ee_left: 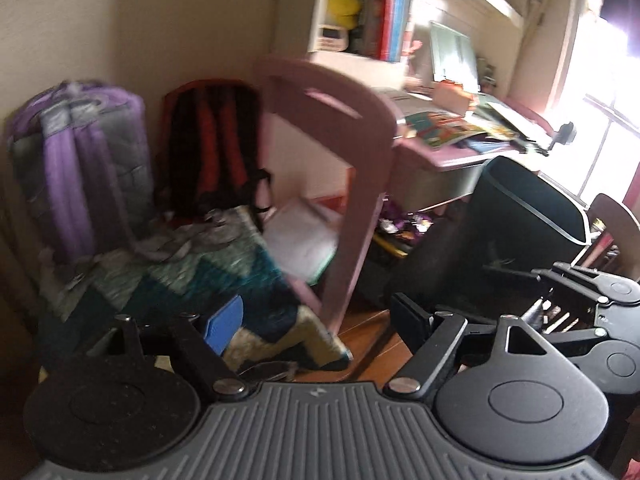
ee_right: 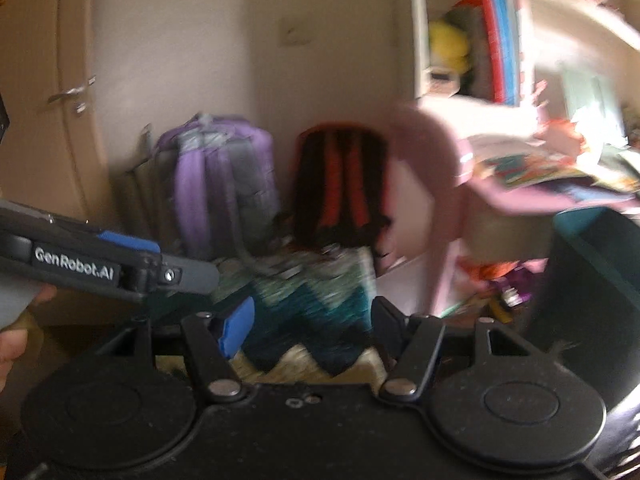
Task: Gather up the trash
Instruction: 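Move both empty tools back under the quilt-covered chair, then lower the left tool to the clear plastic tray while the right tool closes on the white wrapper, then close the left tool on the clear plastic tray while the right tool holds the wrapper, then lift the tray and white wrapper out from under the chair to the teal bin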
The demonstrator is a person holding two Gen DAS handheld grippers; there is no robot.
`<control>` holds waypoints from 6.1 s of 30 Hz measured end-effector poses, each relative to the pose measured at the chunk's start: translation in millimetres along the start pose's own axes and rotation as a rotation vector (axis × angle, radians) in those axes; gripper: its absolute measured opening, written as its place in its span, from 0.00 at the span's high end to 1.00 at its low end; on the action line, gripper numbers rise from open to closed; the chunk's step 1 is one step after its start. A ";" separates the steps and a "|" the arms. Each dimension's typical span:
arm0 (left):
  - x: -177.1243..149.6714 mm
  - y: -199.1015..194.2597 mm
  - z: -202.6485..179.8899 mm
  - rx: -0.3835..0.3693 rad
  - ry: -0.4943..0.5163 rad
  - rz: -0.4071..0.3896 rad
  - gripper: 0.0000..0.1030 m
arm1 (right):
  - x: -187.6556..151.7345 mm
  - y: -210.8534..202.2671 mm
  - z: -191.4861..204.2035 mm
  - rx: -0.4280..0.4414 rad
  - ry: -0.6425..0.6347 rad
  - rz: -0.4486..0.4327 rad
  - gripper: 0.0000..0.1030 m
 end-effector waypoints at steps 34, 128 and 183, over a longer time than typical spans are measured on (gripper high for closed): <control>-319.0 261.3 309.8 0.489 -0.641 0.565 0.02 | -284.9 369.3 109.5 0.209 0.275 0.719 0.37; -211.5 192.0 210.5 0.235 -0.431 0.417 0.66 | -155.6 177.3 46.8 0.034 0.162 0.334 0.88; 37.9 214.0 -370.6 -0.154 0.383 0.145 0.64 | -62.5 -67.4 -290.1 -0.437 0.193 0.158 0.87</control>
Point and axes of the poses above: each gripper's, at about its wrist camera, not at the fingertips, and y roughly the way its jaws point, z to its left, x to its top, the point moved 7 cm from there along y, roughly the way its jaws point, and after that the axes turned 10 degrees about -y, right-handed, at the moved point
